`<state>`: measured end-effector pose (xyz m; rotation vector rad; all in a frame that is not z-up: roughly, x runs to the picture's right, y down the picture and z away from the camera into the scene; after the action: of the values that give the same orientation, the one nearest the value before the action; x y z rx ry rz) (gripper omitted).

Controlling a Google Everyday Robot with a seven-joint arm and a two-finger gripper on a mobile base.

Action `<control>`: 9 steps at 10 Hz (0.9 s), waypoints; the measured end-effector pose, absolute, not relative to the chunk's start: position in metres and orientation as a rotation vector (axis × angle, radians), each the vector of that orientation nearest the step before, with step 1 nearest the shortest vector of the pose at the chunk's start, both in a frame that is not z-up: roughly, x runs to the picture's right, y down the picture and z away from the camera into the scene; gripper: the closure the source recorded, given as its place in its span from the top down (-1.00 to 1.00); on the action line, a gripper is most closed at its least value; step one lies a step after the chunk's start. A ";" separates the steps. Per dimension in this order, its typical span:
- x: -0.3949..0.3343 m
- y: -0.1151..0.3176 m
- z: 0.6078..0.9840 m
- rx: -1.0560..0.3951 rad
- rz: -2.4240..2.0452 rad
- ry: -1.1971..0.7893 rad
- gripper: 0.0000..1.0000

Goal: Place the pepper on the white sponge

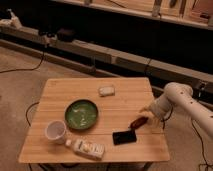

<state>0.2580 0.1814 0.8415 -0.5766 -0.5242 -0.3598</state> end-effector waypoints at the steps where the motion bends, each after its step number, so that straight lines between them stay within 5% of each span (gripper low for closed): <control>1: 0.257 0.181 0.845 -0.582 -0.356 -0.525 0.30; 5: 0.244 0.180 0.854 -0.607 -0.345 -0.565 0.29; 9: 0.234 0.188 0.861 -0.660 -0.386 -0.579 0.04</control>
<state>0.2344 0.1880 0.8611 -0.6605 -0.5791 -0.3863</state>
